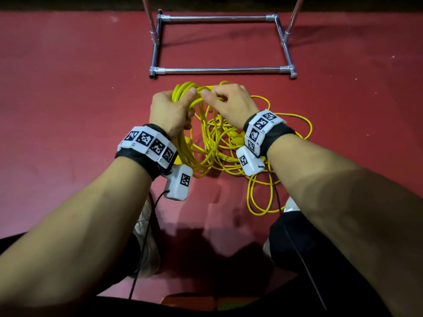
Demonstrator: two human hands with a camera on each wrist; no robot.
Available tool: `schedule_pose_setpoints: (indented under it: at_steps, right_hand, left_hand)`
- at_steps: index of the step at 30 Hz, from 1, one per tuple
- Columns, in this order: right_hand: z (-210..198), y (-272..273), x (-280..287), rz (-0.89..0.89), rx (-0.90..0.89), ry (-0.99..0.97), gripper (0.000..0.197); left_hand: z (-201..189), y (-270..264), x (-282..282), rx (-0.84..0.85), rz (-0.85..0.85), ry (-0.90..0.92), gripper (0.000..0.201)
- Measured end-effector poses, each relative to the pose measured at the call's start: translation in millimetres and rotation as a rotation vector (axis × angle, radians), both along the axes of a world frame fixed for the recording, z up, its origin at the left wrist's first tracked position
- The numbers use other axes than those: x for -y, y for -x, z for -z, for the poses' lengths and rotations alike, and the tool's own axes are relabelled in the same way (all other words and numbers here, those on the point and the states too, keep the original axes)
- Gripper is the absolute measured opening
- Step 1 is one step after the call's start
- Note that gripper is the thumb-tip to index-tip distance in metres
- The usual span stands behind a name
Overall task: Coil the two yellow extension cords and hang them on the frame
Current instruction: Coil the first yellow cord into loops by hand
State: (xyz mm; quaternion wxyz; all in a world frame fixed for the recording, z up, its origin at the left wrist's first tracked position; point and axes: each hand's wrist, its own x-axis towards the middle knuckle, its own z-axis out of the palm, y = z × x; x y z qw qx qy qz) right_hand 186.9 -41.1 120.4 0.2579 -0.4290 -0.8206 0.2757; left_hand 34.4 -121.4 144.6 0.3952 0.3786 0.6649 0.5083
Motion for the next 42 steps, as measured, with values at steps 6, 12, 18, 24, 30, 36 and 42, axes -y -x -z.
schedule_pose_setpoints:
  at_steps: [6, 12, 18, 24, 30, 36, 42]
  right_hand:
    - [18.7, -34.6, -10.0, 0.17, 0.036, 0.059, 0.056]
    - [-10.0, -36.7, -28.5, 0.202, -0.28, 0.043, 0.053]
    - [-57.5, -17.0, -28.4, 0.021, -0.286, -0.059, 0.042]
    - [-61.4, 9.0, -13.0, -0.09, -0.131, -0.088, 0.05]
    - [-30.2, -3.6, -13.7, -0.044, -0.065, 0.013, 0.043]
    - [3.1, -28.2, -22.3, 0.101, 0.21, 0.002, 0.049]
    - [-28.9, -37.3, -31.4, 0.231, 0.097, 0.026, 0.056]
  left_hand:
    - [-3.8, 9.5, -3.3, -0.031, -0.068, -0.042, 0.033]
    - [-4.0, 15.7, -2.1, -0.062, -0.058, 0.008, 0.028]
    - [-9.5, 10.7, 1.2, 0.049, 0.0, -0.009, 0.03]
    - [-13.7, 4.1, 1.1, 0.06, 0.015, -0.022, 0.032]
    - [-15.7, 10.1, 2.2, 0.038, -0.022, -0.087, 0.029]
    - [-32.6, 24.5, 1.5, 0.034, -0.063, -0.159, 0.025]
    - [-45.7, 37.5, -1.3, 0.023, -0.108, -0.207, 0.025]
